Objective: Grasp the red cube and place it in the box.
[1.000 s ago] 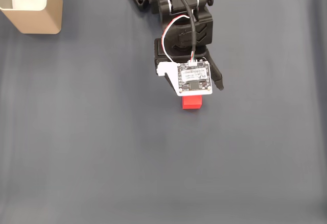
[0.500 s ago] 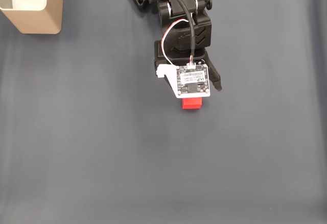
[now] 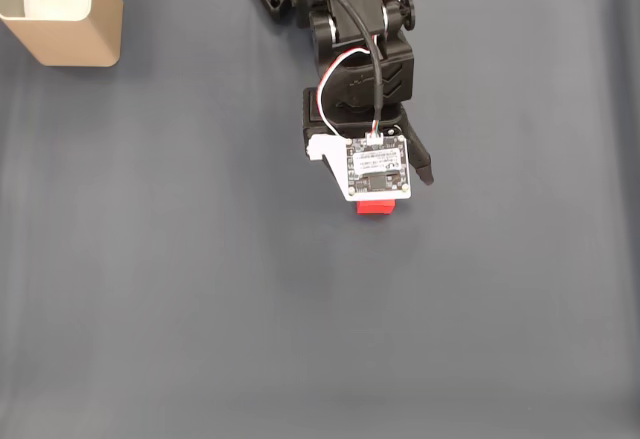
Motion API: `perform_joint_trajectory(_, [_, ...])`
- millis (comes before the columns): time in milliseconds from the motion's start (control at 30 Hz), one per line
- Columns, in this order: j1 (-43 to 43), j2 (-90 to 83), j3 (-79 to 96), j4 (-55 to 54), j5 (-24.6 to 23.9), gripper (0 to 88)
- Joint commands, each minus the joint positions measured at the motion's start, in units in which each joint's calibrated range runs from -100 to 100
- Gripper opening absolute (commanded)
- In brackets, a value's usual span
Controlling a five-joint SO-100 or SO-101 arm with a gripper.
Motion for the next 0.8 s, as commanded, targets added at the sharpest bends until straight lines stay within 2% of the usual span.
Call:
perform_joint_trajectory(0, [0.60, 0.36, -1.04, -1.23, -0.20, 34.1])
perform_joint_trajectory(767, [-0.19, 2.18, 0.42, -3.44, -0.54, 34.1])
